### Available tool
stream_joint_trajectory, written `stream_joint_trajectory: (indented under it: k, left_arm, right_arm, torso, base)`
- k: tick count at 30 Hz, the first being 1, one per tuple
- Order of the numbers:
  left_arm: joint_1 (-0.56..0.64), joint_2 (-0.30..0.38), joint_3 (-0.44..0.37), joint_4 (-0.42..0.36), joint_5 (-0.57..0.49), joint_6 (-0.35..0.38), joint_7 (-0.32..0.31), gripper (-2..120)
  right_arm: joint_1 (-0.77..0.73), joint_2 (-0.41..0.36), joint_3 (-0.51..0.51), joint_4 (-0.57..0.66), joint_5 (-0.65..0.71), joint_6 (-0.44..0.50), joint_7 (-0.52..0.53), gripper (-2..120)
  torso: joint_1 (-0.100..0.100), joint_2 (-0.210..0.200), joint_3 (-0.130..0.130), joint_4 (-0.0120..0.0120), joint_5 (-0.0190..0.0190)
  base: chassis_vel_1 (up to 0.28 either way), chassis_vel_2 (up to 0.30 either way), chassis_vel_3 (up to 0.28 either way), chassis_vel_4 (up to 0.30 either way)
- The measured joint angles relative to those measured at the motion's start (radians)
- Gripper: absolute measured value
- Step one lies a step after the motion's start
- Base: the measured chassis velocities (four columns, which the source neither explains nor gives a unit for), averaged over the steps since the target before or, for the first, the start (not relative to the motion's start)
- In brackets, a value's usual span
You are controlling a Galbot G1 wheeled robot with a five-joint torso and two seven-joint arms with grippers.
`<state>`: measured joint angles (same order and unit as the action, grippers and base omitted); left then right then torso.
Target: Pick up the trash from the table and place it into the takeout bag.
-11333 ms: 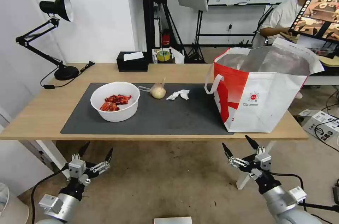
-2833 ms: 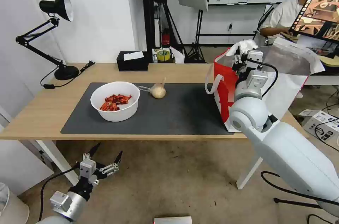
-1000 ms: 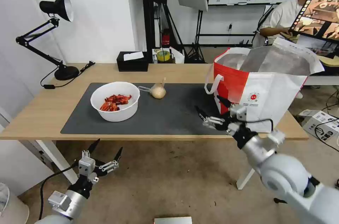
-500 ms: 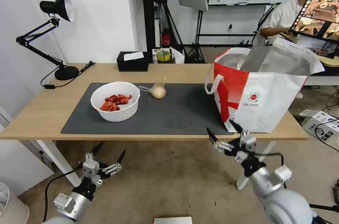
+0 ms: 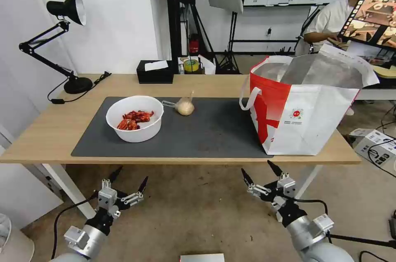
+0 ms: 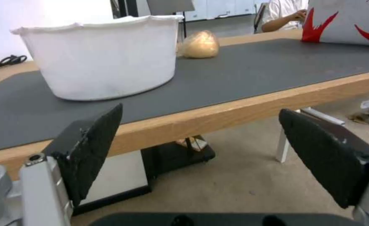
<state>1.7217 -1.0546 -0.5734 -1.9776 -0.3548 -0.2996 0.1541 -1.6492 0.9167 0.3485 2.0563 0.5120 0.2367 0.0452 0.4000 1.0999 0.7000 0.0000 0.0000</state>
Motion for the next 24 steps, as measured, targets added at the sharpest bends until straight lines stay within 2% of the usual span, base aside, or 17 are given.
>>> stream_joint_trajectory:
  k: [19,24]
  left_arm:
    - [-0.015,0.021,0.001,0.011,-0.008,-0.001,0.0,100]
    - [-0.016,0.024,-0.001,0.007,-0.01,-0.002,-0.001,100]
  right_arm:
    - [0.033,-0.02,-0.005,-0.004,0.011,-0.013,0.002,100]
    - [0.057,-0.05,-0.011,0.042,0.046,-0.06,0.003,100]
  torso:
    - [0.0,0.0,0.0,0.0,0.0]
    - [0.0,0.0,0.0,0.0,0.0]
  base:
    - [0.0,0.0,0.0,0.0]
    - [0.0,0.0,0.0,0.0]
